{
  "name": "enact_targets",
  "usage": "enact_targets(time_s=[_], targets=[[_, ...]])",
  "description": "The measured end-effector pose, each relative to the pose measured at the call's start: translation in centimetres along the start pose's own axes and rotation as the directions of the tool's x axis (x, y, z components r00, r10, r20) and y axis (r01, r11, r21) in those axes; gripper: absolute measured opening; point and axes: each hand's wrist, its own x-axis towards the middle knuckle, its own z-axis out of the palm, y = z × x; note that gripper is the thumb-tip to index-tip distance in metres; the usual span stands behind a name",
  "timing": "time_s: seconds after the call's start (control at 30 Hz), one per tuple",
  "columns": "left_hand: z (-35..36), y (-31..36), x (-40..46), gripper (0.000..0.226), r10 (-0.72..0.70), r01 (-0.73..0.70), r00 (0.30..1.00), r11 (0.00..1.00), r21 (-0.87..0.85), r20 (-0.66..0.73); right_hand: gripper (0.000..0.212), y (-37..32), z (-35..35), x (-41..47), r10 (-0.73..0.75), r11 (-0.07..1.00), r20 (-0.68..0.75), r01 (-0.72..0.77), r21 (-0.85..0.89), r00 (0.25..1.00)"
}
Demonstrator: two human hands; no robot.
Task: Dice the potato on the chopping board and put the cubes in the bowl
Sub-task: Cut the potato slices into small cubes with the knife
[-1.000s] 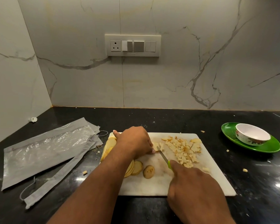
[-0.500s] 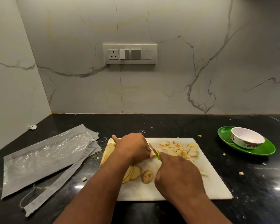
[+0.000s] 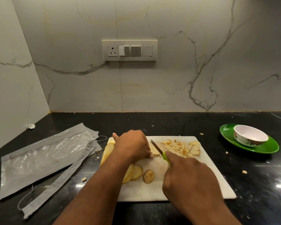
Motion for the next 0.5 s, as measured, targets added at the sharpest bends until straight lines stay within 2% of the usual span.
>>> enact_targets(time_s=[0.23, 0.5], targets=[[0.0, -0.1, -0.1, 0.025, 0.017, -0.016, 1.0, 0.999, -0.028, 0.015, 0.053, -0.5, 2.8, 1.6, -0.02, 1.0, 0.007, 0.02, 0.018, 1.0], [-0.2, -0.3, -0.1, 0.024, 0.033, -0.031, 0.999, 0.999, -0.035, 0.039, 0.054, 0.2, -0.4, -2.0, 0.035, 0.999, 0.185, -0.04, 0.026, 0.982]])
